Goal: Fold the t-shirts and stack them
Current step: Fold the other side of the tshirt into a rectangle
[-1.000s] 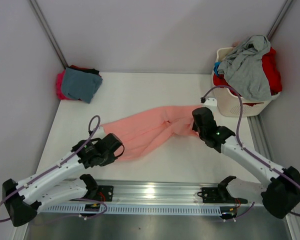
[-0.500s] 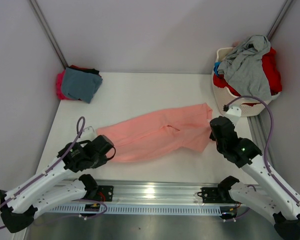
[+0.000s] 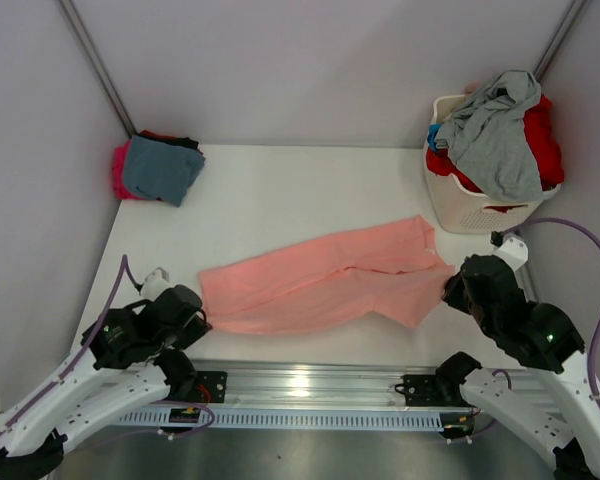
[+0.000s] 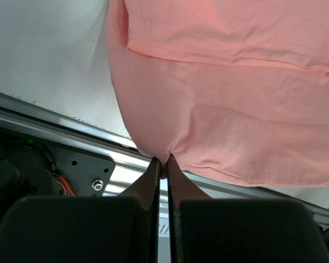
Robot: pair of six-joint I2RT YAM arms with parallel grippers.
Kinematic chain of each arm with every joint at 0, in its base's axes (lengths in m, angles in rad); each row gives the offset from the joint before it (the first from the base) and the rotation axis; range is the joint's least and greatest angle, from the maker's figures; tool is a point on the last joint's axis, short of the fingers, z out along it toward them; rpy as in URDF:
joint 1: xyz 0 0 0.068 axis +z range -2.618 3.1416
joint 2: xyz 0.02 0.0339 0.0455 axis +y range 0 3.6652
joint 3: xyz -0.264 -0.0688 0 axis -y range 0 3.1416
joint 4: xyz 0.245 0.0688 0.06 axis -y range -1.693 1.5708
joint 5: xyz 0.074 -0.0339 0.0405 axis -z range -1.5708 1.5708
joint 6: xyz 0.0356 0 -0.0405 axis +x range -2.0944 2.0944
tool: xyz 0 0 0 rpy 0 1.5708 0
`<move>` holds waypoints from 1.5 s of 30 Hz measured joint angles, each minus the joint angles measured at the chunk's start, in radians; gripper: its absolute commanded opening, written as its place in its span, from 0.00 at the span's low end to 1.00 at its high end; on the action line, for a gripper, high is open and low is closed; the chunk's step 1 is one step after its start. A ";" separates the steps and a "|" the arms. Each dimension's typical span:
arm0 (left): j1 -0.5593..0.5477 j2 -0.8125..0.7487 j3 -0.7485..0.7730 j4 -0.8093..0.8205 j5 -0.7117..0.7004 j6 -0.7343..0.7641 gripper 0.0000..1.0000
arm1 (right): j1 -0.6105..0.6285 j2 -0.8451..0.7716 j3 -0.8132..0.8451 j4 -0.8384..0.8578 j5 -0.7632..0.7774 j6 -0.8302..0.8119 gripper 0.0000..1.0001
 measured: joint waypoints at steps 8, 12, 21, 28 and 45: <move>0.000 -0.026 -0.015 -0.001 0.015 -0.031 0.00 | 0.000 -0.052 -0.023 -0.091 -0.023 0.092 0.00; 0.000 0.022 -0.004 -0.003 0.002 -0.041 0.01 | 0.000 -0.040 -0.061 -0.077 -0.023 0.098 0.00; 0.003 0.160 0.107 -0.006 -0.124 -0.031 0.00 | -0.012 0.106 -0.057 0.100 0.066 0.008 0.00; 0.101 0.331 0.183 0.020 -0.210 0.059 0.01 | -0.108 0.244 -0.057 0.279 0.117 -0.096 0.00; 0.308 0.615 0.181 0.333 -0.240 0.317 0.01 | -0.271 0.612 -0.019 0.540 0.203 -0.249 0.00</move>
